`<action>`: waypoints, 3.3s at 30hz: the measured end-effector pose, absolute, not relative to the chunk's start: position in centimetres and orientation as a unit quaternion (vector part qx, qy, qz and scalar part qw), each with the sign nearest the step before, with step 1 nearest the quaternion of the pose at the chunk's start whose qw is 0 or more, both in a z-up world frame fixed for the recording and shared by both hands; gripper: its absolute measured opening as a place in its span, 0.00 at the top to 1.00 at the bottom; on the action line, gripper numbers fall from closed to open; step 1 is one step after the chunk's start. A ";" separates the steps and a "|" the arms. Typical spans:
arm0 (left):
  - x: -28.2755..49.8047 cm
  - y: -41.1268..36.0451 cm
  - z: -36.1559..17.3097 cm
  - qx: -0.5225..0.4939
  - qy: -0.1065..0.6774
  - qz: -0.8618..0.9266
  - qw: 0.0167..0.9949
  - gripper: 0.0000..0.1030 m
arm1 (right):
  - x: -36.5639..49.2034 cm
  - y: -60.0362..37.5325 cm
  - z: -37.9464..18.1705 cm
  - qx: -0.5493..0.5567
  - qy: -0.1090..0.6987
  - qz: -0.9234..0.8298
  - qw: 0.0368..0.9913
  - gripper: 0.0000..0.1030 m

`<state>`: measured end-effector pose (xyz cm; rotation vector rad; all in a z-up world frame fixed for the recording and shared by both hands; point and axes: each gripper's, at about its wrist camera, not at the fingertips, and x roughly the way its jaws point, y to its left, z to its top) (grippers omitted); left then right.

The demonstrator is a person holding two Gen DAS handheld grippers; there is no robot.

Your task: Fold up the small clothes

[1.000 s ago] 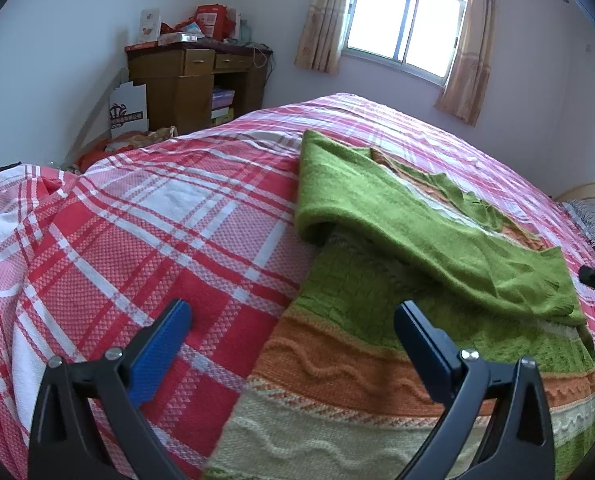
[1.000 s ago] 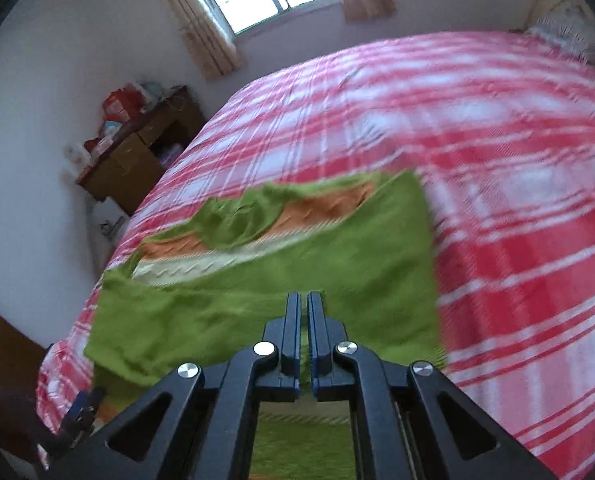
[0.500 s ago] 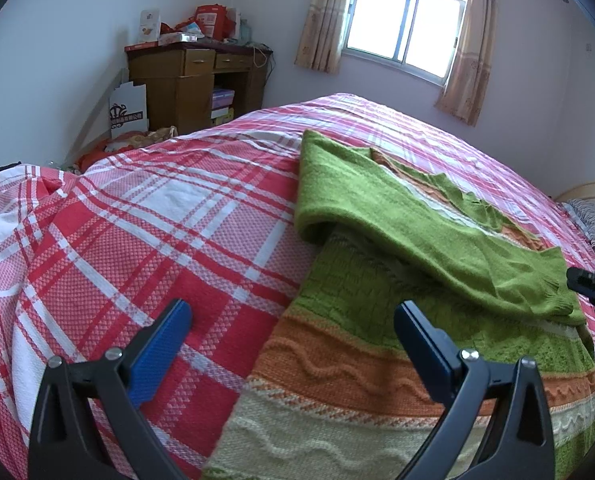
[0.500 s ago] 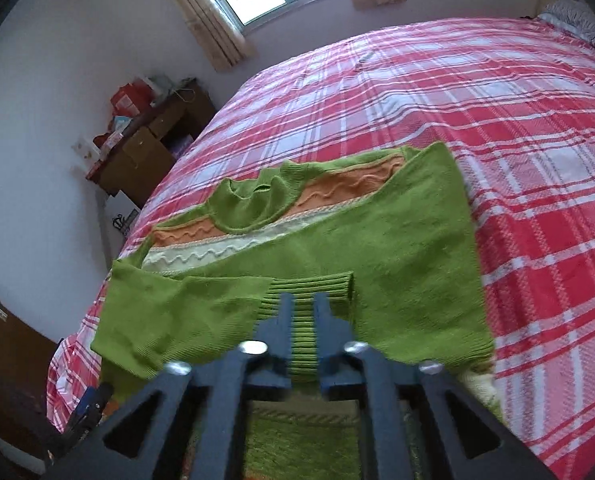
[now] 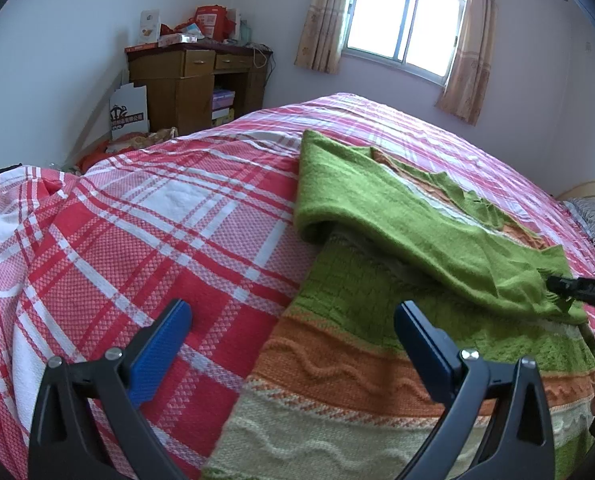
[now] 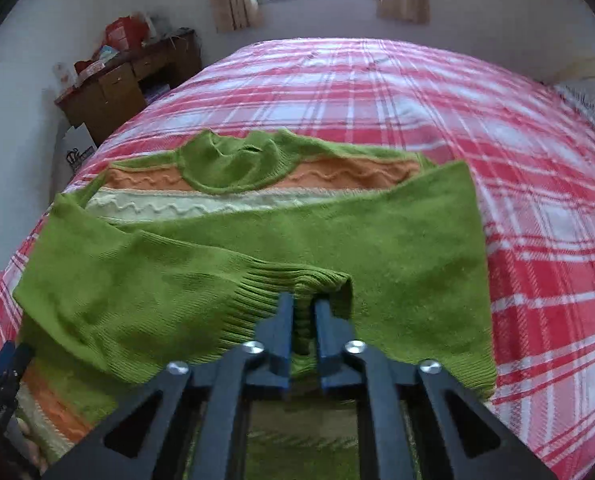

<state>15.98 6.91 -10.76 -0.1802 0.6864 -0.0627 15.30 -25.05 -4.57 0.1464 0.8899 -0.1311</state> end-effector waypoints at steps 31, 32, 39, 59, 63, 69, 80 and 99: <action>16.1 6.5 -10.6 -0.073 0.349 -0.018 0.934 0.00 | 9.1 -31.4 -0.4 0.058 0.335 -0.189 0.921 0.77; 16.3 6.4 -10.4 -0.065 0.357 -0.012 0.932 0.00 | 9.1 -30.4 -0.3 0.045 0.337 -0.168 0.925 0.77; 17.0 5.4 -6.1 -0.054 0.322 0.007 0.945 0.00 | 10.9 -26.7 -2.5 0.047 0.375 -0.083 0.922 0.77; 22.9 8.2 -9.6 -0.047 0.411 0.031 0.910 0.00 | 11.4 -26.2 -5.1 0.050 0.396 -0.079 0.913 0.64; 17.4 10.3 -8.9 -0.020 0.384 0.002 0.923 0.00 | 4.8 -26.5 -2.1 0.066 0.357 -0.075 0.929 0.64; 9.2 12.7 -8.0 -0.006 0.351 -0.041 0.935 0.00 | -8.5 -27.5 3.7 0.020 0.311 -0.105 0.945 0.64; 2.3 11.4 -7.5 0.020 0.349 -0.120 0.929 0.00 | -21.8 -27.7 3.8 0.082 0.354 -0.024 0.931 0.58; -1.7 15.9 -5.8 0.005 0.315 -0.072 0.946 0.00 | -19.8 -21.2 -6.5 0.109 0.485 0.038 0.867 0.58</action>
